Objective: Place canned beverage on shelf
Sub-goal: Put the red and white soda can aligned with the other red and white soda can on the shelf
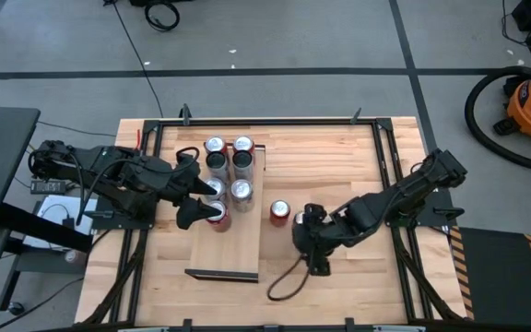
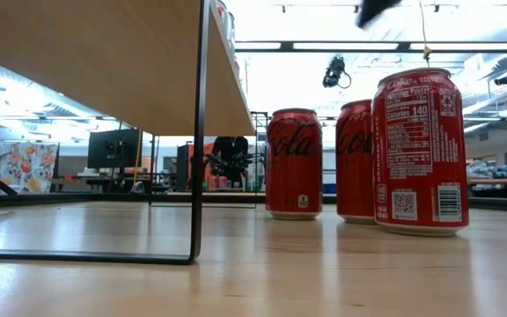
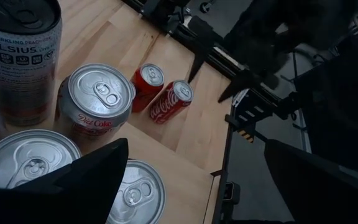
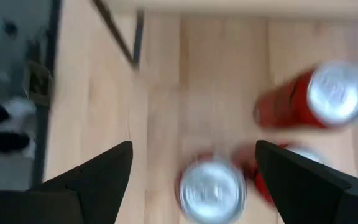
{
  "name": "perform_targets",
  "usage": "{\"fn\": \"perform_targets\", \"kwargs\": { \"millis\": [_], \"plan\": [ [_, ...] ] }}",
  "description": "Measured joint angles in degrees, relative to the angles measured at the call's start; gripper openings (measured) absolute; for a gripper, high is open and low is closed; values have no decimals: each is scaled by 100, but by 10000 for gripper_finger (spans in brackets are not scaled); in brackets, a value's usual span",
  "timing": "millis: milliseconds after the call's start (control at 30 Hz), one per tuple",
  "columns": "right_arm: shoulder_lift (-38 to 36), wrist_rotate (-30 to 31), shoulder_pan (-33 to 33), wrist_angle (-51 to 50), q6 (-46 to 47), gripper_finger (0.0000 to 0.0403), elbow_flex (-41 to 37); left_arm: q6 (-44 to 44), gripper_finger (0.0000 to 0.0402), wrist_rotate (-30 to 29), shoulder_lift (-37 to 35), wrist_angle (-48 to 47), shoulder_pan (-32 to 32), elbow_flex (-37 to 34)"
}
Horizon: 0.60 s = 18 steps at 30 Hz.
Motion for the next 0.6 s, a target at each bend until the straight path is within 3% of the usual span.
{"fn": "perform_targets", "kwargs": {
  "millis": [133, 367, 600],
  "plan": [
    [-301, -121, 78, -54, 373, 348, -661, -18, 389, 0, 0, 7, -3, 0],
    [-1212, 331, 367, 602, 1049, 348, -1714, 409, 389, -62, 0, 200, -52, 0],
    [-1582, 356, 463, 1503, 1102, 376, -2801, 1136, 389, -1231, 0, 240, 9, -2]
  ]
}}
